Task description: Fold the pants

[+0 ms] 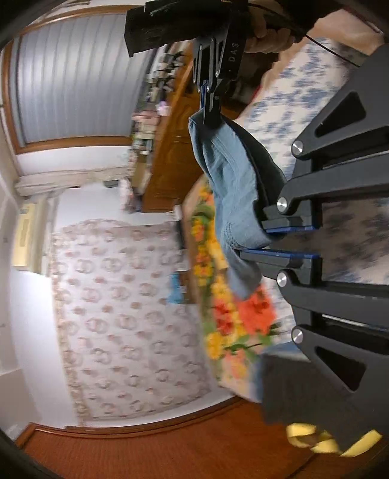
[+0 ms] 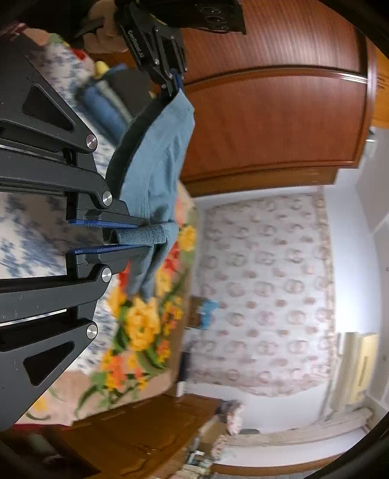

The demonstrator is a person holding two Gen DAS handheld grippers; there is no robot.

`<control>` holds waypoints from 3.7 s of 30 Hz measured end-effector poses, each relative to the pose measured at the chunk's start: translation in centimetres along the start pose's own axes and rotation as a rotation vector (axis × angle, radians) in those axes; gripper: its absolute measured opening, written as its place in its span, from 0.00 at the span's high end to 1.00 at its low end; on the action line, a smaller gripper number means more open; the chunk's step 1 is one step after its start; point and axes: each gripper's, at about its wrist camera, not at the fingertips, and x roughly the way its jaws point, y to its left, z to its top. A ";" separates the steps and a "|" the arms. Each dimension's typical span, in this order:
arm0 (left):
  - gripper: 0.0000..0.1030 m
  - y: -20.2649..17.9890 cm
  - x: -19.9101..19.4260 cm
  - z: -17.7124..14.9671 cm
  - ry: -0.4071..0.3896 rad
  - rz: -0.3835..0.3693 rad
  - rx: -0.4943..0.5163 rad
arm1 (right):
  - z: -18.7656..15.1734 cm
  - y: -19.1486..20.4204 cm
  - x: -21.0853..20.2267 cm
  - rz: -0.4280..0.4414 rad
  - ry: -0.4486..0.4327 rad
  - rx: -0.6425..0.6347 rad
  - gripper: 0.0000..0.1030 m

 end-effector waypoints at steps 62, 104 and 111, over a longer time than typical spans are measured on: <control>0.87 -6.3 -4.9 -21.1 0.276 -0.027 -0.078 | -23.4 6.0 -2.7 0.014 0.275 0.176 0.77; 0.94 -5.8 -11.3 -14.6 0.048 -0.054 -0.039 | -17.0 8.4 -7.5 0.068 0.106 0.102 0.91; 0.94 -6.5 -12.8 -14.0 0.028 -0.069 -0.024 | -17.0 8.7 -8.9 0.084 0.089 0.107 0.91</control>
